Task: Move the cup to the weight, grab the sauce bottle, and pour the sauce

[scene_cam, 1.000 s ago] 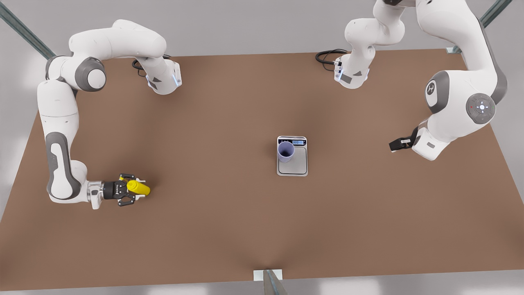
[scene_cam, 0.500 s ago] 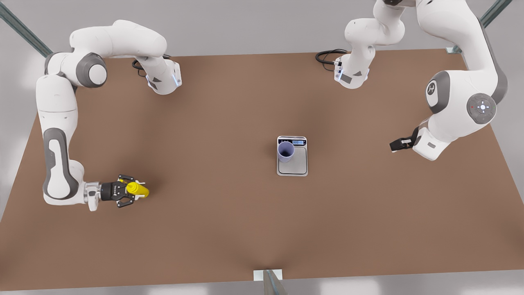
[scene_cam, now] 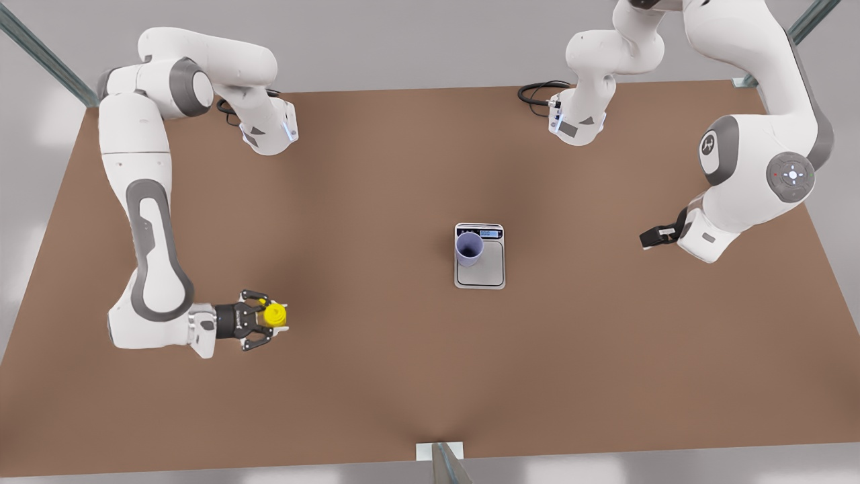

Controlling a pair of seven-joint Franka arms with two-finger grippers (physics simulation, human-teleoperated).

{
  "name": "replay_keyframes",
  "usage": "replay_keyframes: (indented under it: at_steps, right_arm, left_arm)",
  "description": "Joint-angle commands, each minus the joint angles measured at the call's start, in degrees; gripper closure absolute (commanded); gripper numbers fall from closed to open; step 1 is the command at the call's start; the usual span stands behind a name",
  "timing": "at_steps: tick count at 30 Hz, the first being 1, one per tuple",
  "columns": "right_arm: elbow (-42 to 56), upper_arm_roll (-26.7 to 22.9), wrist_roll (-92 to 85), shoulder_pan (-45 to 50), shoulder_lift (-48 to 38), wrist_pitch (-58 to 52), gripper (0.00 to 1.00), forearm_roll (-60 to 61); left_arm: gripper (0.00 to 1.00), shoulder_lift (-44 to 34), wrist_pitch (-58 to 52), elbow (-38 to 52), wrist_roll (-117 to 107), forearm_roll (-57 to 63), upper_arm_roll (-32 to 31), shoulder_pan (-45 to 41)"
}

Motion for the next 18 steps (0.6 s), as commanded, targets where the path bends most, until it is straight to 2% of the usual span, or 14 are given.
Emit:
replay_keyframes:
  at_steps: [1,6,8,13,18]
  right_arm:
    - [0.21,0.00,0.82,0.63,-0.01,0.17,0.45,0.04]
    - [0.92,-0.09,9.87,9.25,-0.54,4.57,0.45,0.56]
    - [1.62,-2.19,12.16,13.46,-0.54,5.36,0.45,0.74]
    - [2.59,-2.81,17.34,18.39,-1.51,6.33,0.45,0.13]
    - [2.06,-2.99,24.46,22.25,-6.25,6.24,0.45,-9.01]
  left_arm:
    - [0.00,0.04,0.00,0.00,0.00,0.01,0.00,0.04]
    - [0.00,-0.05,-0.09,0.00,0.00,0.09,-0.09,-0.14]
    - [0.00,-0.05,-0.17,0.00,0.00,0.09,-0.09,-0.31]
    - [0.00,0.04,-0.17,-0.09,0.00,0.09,-0.09,-0.31]
    - [0.00,0.21,-0.09,-0.09,0.00,0.01,-0.09,-0.05]
